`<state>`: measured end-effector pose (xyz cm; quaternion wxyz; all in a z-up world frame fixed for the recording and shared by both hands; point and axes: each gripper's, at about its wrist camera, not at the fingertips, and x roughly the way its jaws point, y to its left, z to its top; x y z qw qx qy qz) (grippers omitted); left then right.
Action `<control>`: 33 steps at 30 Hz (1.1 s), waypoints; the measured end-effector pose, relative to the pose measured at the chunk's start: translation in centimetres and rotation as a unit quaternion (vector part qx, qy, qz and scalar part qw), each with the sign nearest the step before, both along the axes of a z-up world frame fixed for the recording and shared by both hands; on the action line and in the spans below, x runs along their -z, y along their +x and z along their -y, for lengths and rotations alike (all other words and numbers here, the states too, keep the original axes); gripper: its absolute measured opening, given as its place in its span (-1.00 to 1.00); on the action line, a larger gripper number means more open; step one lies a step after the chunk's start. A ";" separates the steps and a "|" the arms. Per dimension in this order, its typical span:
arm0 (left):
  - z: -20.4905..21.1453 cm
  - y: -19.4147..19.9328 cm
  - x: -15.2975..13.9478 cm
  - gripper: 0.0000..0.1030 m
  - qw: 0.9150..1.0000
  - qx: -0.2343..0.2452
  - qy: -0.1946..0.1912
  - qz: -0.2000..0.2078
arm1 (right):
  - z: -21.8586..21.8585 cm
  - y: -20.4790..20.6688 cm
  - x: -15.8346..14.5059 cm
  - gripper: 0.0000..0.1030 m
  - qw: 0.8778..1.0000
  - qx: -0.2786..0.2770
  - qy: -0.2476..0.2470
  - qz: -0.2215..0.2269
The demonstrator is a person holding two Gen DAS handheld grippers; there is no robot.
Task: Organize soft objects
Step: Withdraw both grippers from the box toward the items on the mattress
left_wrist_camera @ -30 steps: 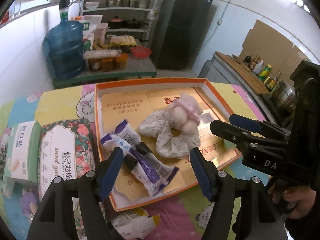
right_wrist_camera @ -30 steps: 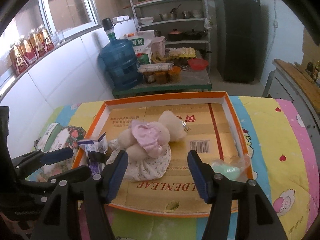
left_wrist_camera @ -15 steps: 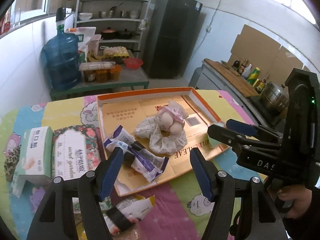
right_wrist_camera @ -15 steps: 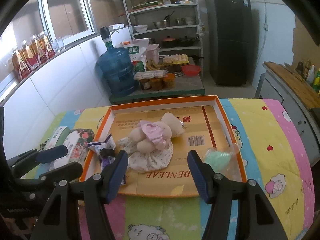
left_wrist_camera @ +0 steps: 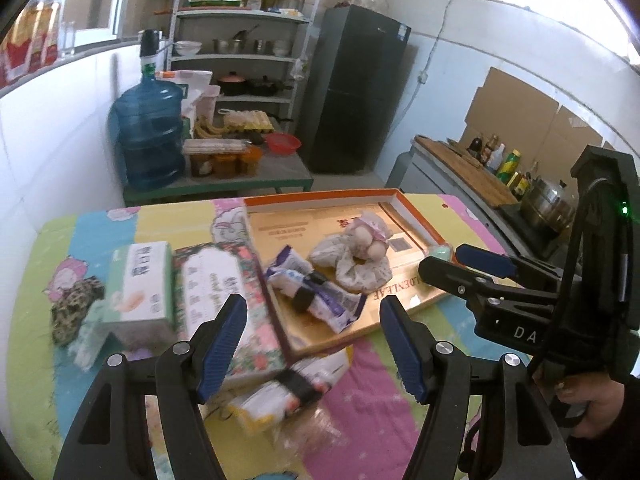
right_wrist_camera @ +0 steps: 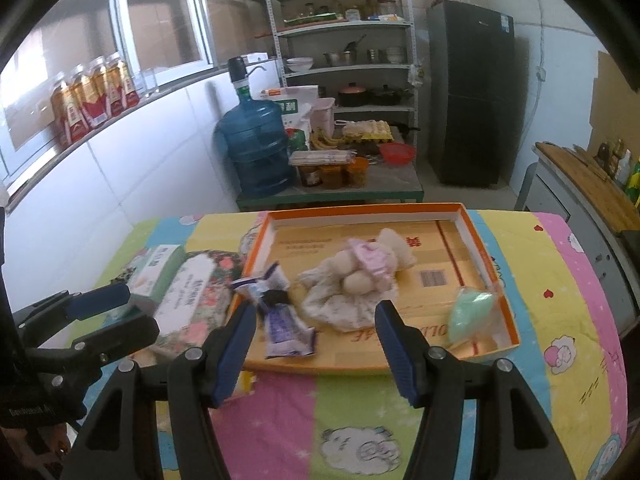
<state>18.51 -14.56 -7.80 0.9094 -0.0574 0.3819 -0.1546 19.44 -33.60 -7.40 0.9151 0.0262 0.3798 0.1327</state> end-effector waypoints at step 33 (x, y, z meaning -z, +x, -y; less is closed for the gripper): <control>-18.1 -9.7 2.6 0.37 0.994 -0.108 -0.007 0.004 | -12.0 -10.4 0.8 0.20 0.999 -0.026 -0.029 -0.017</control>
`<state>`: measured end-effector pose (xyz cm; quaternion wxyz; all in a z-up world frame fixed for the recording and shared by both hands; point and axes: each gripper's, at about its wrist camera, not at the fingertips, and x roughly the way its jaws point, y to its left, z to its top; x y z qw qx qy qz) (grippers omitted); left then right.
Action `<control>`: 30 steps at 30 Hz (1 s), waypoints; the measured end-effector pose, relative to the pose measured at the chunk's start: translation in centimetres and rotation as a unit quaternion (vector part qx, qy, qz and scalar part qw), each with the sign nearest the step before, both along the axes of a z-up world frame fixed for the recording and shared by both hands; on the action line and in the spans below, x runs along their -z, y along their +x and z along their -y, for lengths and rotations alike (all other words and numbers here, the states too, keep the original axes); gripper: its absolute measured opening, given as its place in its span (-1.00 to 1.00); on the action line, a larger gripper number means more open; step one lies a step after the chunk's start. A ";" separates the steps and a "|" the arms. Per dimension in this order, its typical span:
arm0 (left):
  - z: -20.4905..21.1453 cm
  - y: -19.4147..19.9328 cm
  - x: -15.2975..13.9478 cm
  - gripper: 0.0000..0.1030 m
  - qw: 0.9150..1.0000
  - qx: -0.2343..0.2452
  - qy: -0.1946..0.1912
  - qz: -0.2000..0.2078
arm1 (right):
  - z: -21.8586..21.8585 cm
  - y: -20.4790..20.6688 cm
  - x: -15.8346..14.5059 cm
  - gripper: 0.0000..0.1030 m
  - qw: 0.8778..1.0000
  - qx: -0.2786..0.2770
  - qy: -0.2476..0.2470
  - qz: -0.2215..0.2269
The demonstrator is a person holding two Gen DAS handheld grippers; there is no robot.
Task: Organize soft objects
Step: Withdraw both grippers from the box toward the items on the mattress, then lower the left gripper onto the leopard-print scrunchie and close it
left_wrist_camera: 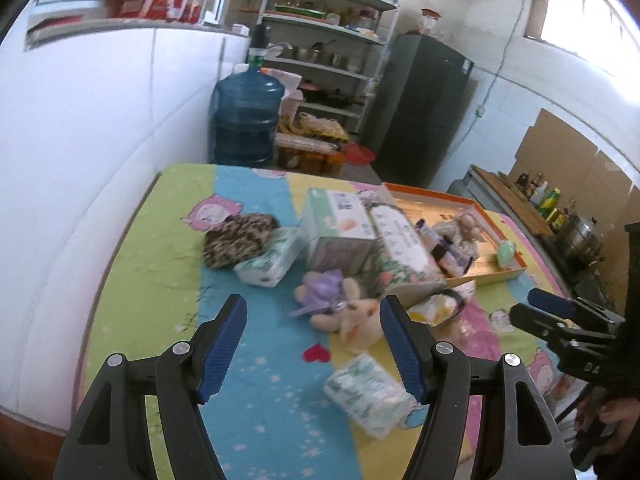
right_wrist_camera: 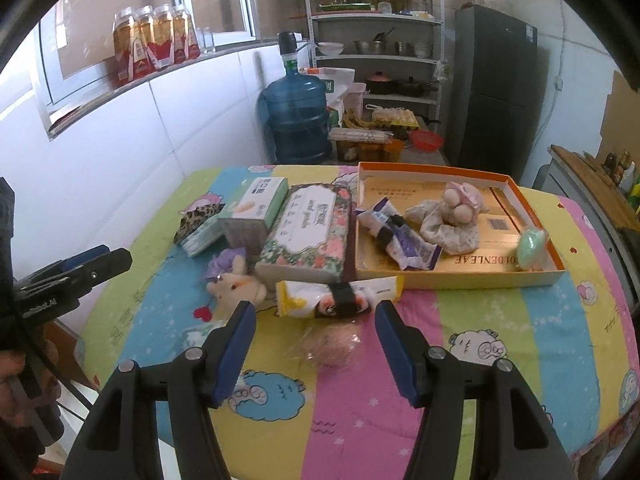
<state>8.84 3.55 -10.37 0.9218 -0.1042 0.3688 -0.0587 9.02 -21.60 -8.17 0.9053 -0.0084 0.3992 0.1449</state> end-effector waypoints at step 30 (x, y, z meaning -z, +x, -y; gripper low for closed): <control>-4.1 14.0 6.6 0.37 0.999 -0.008 0.010 -0.036 | -8.4 2.7 1.8 0.20 0.992 -0.121 0.015 -0.038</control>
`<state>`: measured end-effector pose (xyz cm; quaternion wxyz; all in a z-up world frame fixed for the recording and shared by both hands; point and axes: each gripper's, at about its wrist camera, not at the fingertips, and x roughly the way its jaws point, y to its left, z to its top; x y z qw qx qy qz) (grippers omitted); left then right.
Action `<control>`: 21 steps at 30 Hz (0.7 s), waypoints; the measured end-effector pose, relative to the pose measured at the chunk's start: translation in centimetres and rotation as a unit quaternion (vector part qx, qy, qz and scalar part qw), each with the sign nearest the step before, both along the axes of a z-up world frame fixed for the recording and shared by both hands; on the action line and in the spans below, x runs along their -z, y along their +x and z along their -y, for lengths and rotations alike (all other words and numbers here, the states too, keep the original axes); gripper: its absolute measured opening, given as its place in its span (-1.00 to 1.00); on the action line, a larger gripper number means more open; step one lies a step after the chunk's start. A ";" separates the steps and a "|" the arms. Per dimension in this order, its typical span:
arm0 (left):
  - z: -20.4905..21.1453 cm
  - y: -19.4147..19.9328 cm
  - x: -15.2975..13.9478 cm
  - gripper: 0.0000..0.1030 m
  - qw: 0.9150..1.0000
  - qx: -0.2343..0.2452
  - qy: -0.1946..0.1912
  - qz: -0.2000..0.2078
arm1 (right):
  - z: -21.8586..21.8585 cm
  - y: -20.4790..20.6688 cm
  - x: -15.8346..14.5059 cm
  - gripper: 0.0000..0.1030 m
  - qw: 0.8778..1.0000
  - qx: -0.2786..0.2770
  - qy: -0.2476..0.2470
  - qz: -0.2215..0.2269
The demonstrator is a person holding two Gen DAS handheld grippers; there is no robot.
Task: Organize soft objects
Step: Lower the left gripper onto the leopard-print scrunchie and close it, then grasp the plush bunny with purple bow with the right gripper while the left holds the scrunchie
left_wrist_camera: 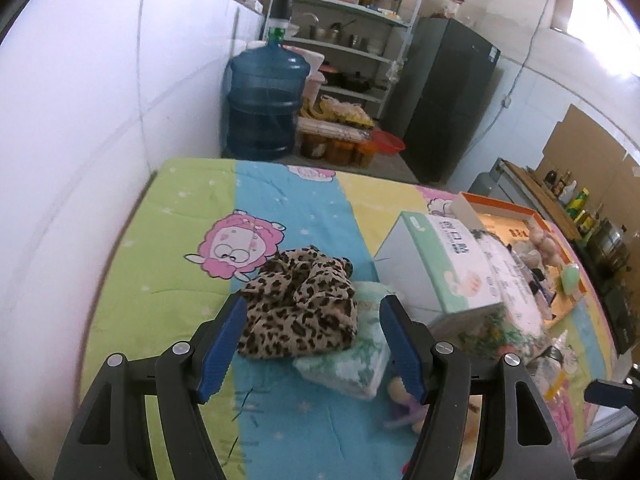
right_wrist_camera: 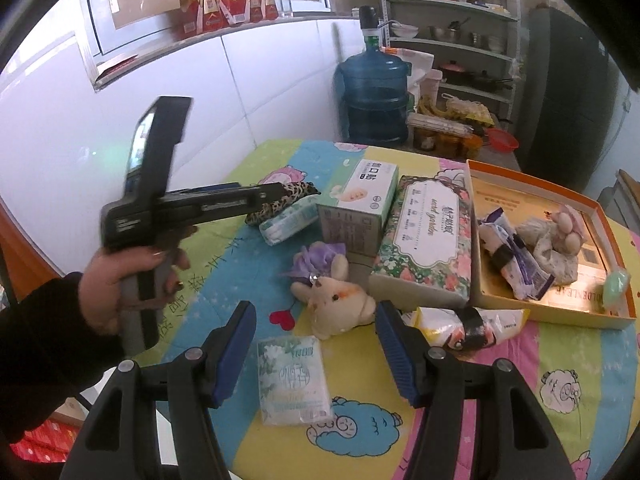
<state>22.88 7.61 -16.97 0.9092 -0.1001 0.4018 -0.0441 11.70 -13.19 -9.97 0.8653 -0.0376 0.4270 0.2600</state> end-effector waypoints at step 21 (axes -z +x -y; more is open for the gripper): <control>0.0 -1.4 -0.8 -0.82 0.999 0.014 -0.008 0.044 | -1.8 1.6 1.9 0.20 0.999 -0.036 0.003 -0.023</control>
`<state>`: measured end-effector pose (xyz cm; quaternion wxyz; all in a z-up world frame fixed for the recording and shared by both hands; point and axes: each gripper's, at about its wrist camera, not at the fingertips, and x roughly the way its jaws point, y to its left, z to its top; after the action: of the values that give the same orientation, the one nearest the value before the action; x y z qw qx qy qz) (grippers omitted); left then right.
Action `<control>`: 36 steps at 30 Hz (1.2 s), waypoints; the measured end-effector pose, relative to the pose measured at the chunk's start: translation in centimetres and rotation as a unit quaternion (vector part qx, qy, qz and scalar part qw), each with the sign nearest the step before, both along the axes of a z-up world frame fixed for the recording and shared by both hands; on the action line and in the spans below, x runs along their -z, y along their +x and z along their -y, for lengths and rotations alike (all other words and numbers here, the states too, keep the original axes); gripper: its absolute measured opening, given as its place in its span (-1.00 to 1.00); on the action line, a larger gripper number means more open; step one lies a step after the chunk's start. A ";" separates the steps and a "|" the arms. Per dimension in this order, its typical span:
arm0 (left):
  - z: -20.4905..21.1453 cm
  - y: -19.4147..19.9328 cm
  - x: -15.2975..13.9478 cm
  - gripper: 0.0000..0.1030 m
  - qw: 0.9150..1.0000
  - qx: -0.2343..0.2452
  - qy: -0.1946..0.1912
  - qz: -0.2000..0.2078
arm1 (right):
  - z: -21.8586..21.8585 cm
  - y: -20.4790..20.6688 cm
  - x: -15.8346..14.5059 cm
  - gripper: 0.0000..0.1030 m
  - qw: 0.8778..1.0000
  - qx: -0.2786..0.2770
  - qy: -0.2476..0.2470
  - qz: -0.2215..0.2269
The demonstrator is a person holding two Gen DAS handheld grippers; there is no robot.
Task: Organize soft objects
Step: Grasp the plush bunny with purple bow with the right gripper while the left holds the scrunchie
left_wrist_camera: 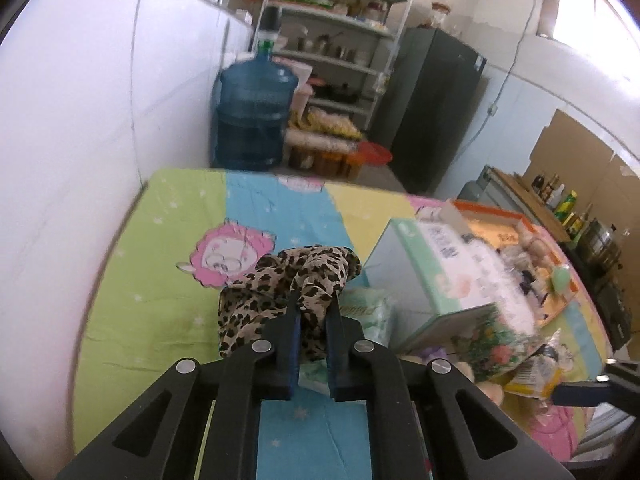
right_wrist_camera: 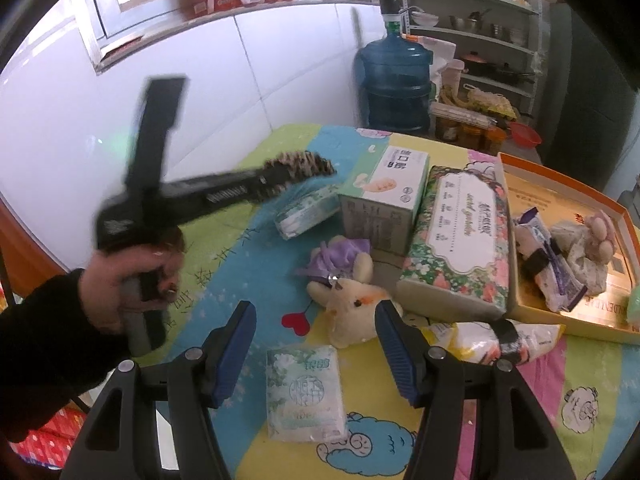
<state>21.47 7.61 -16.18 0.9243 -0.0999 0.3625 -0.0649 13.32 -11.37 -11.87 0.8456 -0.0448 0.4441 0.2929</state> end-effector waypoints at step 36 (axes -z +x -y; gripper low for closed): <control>-3.1 -6.8 -4.3 -0.82 0.998 -0.050 0.003 0.039 | -7.4 7.2 7.0 -0.19 0.979 -0.069 -0.193 0.001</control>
<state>14.70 10.66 -11.85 0.9401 -0.1129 0.3209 -0.0214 20.50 -3.98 -18.88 0.7989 -0.2381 0.4877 0.2591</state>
